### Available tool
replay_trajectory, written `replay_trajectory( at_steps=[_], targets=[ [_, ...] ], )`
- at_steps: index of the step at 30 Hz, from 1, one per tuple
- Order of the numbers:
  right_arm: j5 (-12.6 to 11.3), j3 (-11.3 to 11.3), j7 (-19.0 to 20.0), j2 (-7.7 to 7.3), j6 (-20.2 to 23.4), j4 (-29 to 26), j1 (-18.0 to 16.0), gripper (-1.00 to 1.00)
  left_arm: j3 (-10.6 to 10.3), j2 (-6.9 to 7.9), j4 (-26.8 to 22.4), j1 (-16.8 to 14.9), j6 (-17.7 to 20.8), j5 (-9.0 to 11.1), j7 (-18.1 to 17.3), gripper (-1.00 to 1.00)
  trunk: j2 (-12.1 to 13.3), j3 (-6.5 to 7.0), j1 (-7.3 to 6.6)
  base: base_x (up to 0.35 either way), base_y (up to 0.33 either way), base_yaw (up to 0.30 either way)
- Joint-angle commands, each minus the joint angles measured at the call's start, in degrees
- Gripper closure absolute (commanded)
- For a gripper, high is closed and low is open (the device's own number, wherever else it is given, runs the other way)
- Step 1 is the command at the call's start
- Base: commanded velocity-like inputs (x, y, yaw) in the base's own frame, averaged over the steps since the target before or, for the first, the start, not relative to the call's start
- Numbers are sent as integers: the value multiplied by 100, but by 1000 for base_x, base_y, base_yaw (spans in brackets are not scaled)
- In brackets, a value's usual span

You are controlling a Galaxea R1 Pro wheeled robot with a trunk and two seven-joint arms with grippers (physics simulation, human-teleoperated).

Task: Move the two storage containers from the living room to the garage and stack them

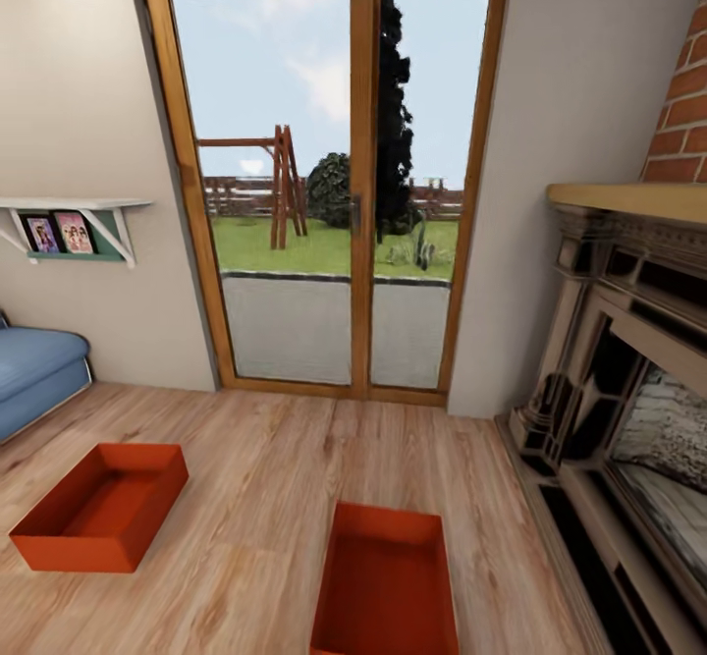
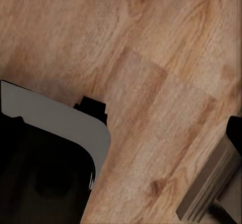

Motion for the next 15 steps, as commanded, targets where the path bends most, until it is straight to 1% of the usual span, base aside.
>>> replay_trajectory(
  at_steps=[1,15],
  targets=[
    [21,-20,11,-4,-33,18,-8,-100,1,-1,-1,-1,-12,38,5,-100,-3,-5,3,320,0,2],
    [50,-20,11,-5,-33,18,-8,-100,0,-1,-1,-1,-11,38,5,-100,-3,-5,3,321,0,0]
  ],
)
